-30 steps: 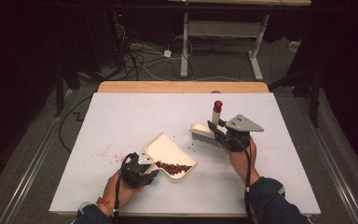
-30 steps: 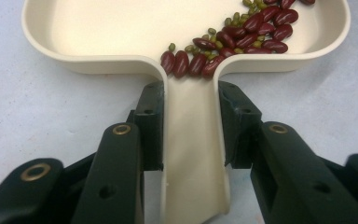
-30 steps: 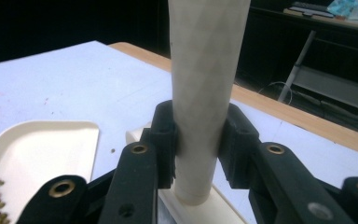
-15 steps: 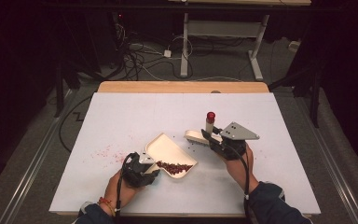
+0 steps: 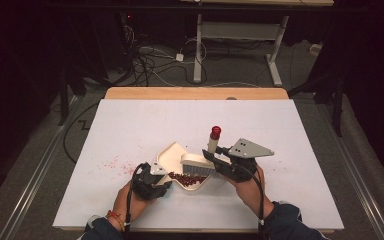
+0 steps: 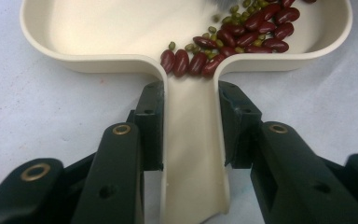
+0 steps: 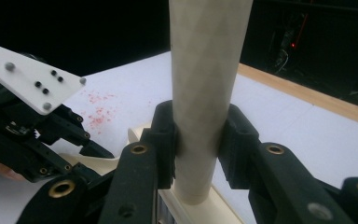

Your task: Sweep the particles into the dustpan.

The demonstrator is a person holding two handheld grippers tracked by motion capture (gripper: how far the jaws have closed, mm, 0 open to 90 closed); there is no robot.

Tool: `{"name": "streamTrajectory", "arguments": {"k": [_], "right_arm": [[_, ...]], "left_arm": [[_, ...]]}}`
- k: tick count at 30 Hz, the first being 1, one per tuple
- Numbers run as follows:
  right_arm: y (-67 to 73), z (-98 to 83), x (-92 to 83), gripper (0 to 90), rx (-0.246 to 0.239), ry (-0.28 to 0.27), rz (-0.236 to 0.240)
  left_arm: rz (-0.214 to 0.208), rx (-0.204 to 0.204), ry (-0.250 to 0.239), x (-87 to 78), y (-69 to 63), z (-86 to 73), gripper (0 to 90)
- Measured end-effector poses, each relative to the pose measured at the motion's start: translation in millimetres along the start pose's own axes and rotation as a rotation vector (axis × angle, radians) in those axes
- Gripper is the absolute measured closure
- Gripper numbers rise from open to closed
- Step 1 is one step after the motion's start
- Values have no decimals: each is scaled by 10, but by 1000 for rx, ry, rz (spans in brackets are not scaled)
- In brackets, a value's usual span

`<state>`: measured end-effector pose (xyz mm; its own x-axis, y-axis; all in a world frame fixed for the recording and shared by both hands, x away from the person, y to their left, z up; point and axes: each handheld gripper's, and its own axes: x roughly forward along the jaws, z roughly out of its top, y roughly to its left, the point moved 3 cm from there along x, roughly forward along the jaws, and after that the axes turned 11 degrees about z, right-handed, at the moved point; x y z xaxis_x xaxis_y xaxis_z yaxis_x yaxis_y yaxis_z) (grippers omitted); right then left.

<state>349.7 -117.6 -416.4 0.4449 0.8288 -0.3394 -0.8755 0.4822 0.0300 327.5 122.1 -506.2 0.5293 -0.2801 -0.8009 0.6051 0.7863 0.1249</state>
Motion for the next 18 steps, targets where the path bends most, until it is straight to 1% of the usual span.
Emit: {"name": "streamTrajectory", "arguments": {"k": [4,6,8,9,12,14,18], "right_arm": [[17,56,-52,705,-28,-26,-3],[-5,85,-83,704,-27,-40,5],[-53,119,-115,704,-28,-55,2],[-75,126,-123,704,-29,-57,-4],[-171,140,-141,704,-42,-54,-44],[-230,156,-148,704,-53,-55,-68],[-308,162,-154,704,-60,-45,-90]], "left_arm": [[-4,-2,-2,-4,11,-5,635],[-9,-3,-1,-3,29,-17,634],[-11,-5,0,-9,38,-20,634],[-14,-9,-2,-13,44,-20,634],[-18,-14,-3,-6,63,-37,634],[-29,-20,-7,-1,75,-44,634],[-32,-21,-10,0,81,-50,635]]}}
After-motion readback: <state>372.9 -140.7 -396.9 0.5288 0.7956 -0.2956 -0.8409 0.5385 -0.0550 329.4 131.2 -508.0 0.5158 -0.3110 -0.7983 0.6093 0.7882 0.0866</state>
